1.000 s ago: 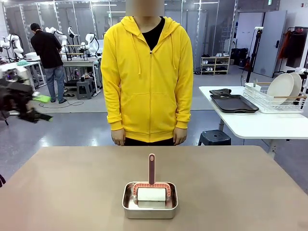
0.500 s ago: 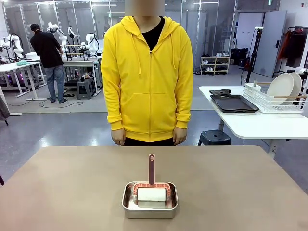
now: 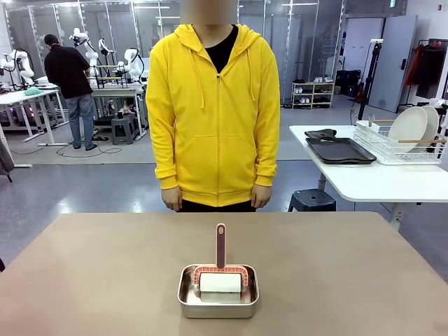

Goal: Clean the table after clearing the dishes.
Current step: Place the Lint Roller back on top of the Airtight Container.

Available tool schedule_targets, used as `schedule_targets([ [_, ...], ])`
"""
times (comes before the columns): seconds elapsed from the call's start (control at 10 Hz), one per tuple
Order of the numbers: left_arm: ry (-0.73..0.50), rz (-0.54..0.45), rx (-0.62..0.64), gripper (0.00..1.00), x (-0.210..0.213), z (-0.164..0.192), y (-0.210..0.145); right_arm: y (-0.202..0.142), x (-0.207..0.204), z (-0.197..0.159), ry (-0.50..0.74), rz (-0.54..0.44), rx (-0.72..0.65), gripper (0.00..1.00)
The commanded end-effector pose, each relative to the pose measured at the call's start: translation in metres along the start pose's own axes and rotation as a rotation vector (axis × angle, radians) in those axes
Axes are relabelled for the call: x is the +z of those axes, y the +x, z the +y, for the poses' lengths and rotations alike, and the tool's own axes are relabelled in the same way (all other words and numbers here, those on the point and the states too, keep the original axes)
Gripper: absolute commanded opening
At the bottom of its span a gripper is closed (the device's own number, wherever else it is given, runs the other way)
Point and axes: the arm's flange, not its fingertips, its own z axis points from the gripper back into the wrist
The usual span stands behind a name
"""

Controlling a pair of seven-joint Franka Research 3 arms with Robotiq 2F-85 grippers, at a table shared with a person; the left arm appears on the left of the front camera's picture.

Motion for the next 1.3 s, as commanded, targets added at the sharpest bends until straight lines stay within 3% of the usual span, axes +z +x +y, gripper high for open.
schedule_targets([
  [0.0,-0.029,0.006,0.022,1.00,0.0031,0.0044,-0.0093,-0.0012,-0.0002,0.0037,-0.005,0.014,0.000,1.00],
  [1.2,-0.029,0.006,0.022,1.00,0.0031,0.0044,-0.0093,-0.0012,-0.0002,0.0037,-0.005,0.014,0.000,1.00],
])
